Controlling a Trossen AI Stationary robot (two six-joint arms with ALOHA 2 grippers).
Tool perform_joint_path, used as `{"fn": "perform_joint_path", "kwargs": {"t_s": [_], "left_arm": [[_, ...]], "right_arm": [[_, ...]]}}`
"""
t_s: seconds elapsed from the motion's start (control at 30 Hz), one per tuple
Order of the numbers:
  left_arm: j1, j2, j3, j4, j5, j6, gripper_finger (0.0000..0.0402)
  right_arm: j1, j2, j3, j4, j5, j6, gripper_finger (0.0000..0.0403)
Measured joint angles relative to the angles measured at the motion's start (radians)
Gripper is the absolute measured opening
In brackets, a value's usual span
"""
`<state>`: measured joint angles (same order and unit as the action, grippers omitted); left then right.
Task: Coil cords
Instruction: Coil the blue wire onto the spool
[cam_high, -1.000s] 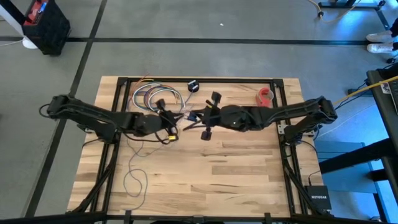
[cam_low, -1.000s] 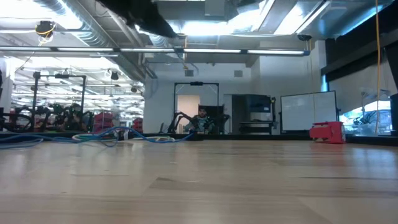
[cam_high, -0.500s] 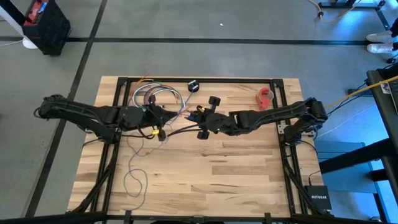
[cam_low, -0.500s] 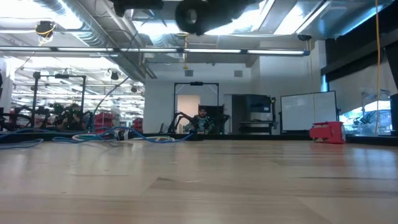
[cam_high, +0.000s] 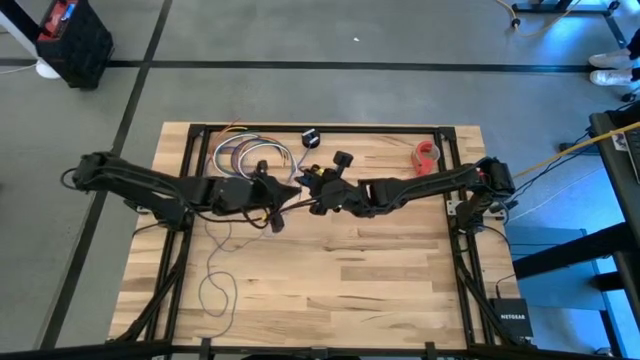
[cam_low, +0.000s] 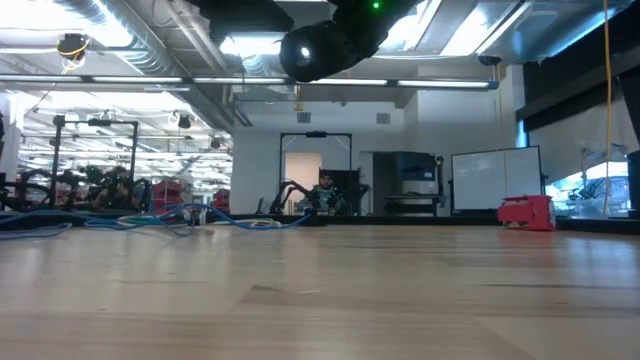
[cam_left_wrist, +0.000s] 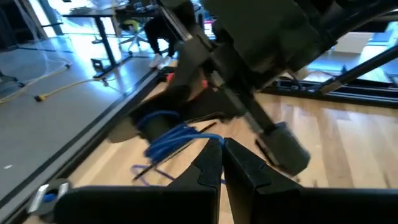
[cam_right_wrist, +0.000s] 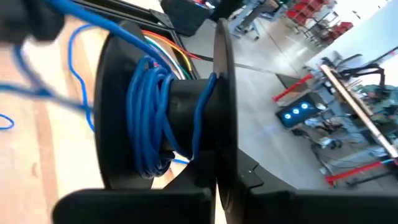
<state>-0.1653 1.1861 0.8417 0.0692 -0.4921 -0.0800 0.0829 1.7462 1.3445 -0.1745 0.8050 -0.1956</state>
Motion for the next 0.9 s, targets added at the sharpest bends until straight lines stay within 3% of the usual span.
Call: {"fn": "perform_joint_path", "kwargs": {"t_s": [0.4, 0.9], "left_arm": [[0.016, 0.11, 0.002, 0.162, 0.017, 0.008, 0.0005], [0.018, 0.158, 0.006, 0.16, -0.029, 0.039, 0.0005]], "right_arm": [[0.002, 0.0, -0.001, 0.086, -0.036, -0.022, 0.0008], [0.002, -0.023, -0.004, 0.221, -0.119, -0.051, 0.0008]]}}
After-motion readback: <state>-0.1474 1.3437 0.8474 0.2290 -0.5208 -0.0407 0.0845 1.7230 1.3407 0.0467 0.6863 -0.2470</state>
